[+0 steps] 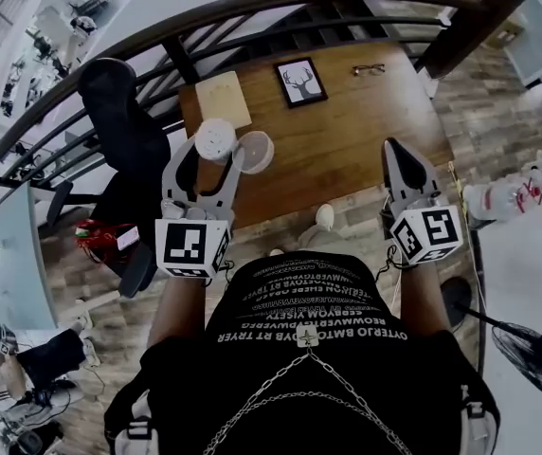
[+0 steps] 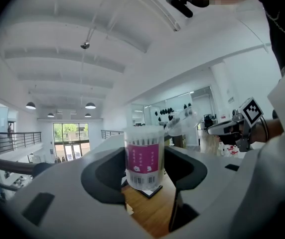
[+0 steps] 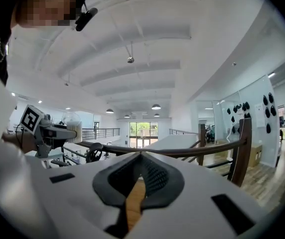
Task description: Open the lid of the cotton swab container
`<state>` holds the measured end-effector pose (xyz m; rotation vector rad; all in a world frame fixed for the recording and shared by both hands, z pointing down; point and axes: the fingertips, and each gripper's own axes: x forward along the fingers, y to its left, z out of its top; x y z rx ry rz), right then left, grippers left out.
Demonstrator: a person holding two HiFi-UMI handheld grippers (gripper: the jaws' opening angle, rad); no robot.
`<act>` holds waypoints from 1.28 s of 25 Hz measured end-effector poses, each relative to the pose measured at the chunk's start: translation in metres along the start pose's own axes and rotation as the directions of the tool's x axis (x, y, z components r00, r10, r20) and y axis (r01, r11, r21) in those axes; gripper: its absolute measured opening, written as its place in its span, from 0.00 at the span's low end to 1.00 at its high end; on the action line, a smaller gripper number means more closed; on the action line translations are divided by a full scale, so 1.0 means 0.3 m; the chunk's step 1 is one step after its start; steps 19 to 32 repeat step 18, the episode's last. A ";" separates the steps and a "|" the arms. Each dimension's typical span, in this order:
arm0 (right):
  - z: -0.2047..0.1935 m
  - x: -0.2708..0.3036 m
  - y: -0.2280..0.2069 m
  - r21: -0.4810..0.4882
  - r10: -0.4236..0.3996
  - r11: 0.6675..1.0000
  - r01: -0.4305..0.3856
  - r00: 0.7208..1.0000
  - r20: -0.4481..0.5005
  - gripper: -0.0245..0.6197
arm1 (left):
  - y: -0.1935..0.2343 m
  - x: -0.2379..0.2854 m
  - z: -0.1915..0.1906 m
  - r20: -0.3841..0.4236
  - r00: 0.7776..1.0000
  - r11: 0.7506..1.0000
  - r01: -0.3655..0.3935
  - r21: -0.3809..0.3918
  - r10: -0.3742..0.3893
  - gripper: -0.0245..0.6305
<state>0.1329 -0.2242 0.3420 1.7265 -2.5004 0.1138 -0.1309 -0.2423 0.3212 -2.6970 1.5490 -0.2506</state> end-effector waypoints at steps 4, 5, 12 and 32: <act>-0.018 0.012 0.016 -0.028 0.027 0.999 -0.028 1.000 -0.014 0.06 | -0.016 0.013 -0.006 -0.013 1.000 1.000 0.000 0.007 0.000 0.43; -0.023 0.019 0.017 -0.026 0.033 0.999 -0.034 0.999 -0.016 0.06 | -0.022 0.019 -0.009 -0.015 1.000 1.000 0.003 0.010 -0.002 0.43; -0.056 0.068 0.015 -0.016 0.067 0.998 -0.068 0.997 -0.027 0.06 | -0.033 0.065 -0.030 -0.027 1.000 1.000 0.002 0.025 -0.001 0.43; -0.066 0.099 -0.031 -0.020 0.101 0.995 -0.102 0.995 -0.026 0.06 | -0.086 0.159 -0.038 -0.048 0.999 1.000 0.013 0.028 -0.012 0.43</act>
